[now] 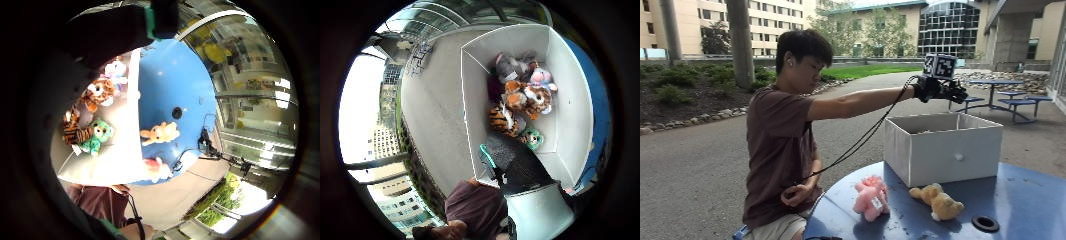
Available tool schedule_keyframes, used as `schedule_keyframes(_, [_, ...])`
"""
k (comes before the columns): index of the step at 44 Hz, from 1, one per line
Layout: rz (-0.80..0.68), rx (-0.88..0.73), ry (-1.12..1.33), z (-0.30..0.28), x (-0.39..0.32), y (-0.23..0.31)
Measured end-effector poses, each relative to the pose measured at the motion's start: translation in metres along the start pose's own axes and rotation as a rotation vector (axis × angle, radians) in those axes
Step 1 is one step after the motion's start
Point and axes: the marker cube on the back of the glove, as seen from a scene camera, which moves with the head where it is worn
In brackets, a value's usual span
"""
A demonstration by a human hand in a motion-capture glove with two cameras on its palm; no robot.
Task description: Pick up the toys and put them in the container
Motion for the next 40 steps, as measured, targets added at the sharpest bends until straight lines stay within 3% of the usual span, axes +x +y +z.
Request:
schedule_keyframes(6, [0.022, 0.004, 0.029, -0.006, 0.06, 0.029])
schedule_keyframes(19, [0.222, 0.011, 0.031, -0.009, 0.197, 0.101])
schedule_keyframes(24, [0.204, 0.06, -0.006, 0.0, 0.245, 0.123])
schedule_keyframes(32, [0.19, 0.008, -0.024, 0.049, 0.278, 0.122])
schedule_keyframes(40, [0.108, -0.112, -0.148, 0.134, 0.29, 0.101])
